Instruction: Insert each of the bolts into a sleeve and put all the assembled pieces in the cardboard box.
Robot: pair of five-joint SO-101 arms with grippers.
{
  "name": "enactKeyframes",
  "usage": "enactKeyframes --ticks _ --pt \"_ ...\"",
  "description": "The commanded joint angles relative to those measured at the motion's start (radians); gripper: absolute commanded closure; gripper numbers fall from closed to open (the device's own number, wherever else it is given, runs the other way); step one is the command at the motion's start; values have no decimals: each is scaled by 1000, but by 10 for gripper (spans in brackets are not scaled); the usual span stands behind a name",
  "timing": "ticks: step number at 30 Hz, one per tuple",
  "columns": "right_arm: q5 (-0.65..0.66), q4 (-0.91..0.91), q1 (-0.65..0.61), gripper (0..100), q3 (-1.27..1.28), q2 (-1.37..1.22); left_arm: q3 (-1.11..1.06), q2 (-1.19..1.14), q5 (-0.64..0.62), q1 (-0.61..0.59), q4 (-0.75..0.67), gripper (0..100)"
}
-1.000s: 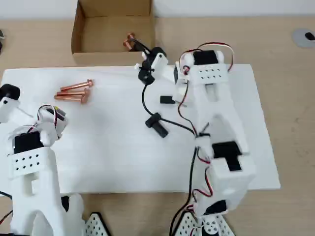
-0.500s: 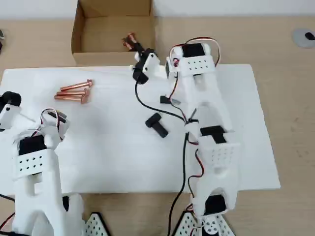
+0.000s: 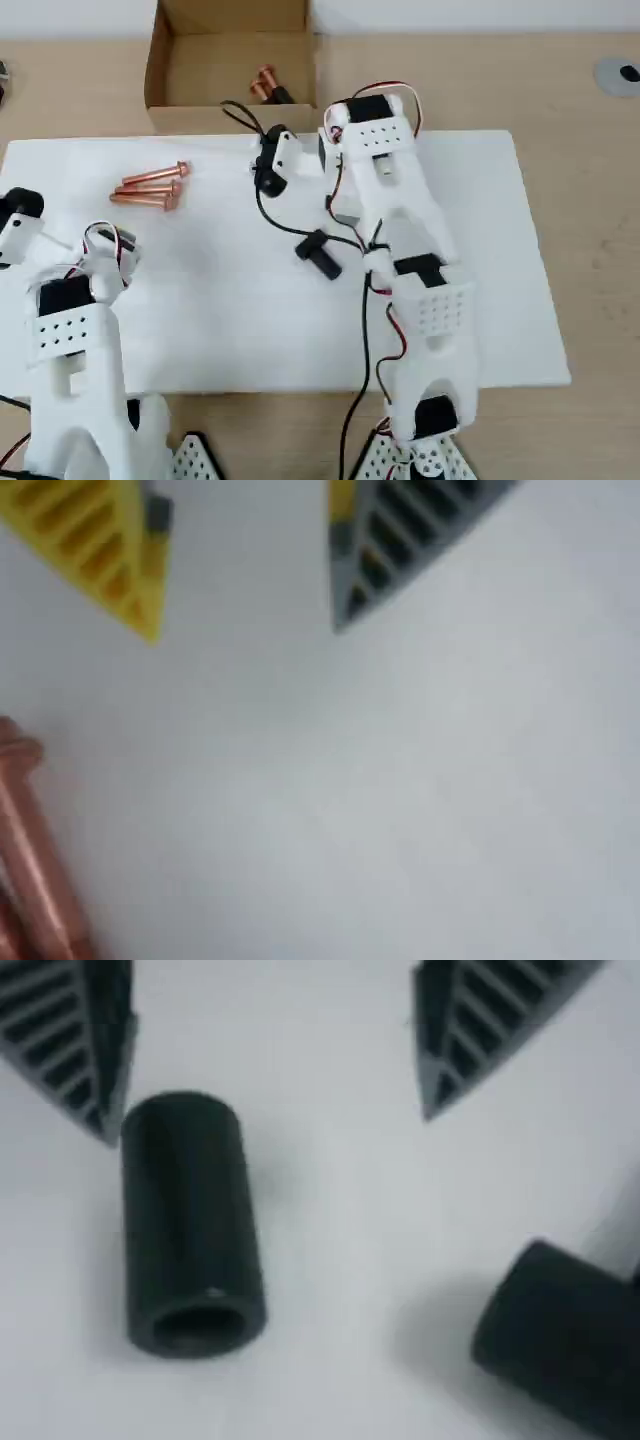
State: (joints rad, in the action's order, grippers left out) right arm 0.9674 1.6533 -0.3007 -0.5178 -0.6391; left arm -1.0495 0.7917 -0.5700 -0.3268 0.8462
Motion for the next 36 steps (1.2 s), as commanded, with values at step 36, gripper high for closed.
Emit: enactKeyframes --ticks 36 --pt "54 87 -5 945 -374 -280 6 1 2 -3 -6 876"
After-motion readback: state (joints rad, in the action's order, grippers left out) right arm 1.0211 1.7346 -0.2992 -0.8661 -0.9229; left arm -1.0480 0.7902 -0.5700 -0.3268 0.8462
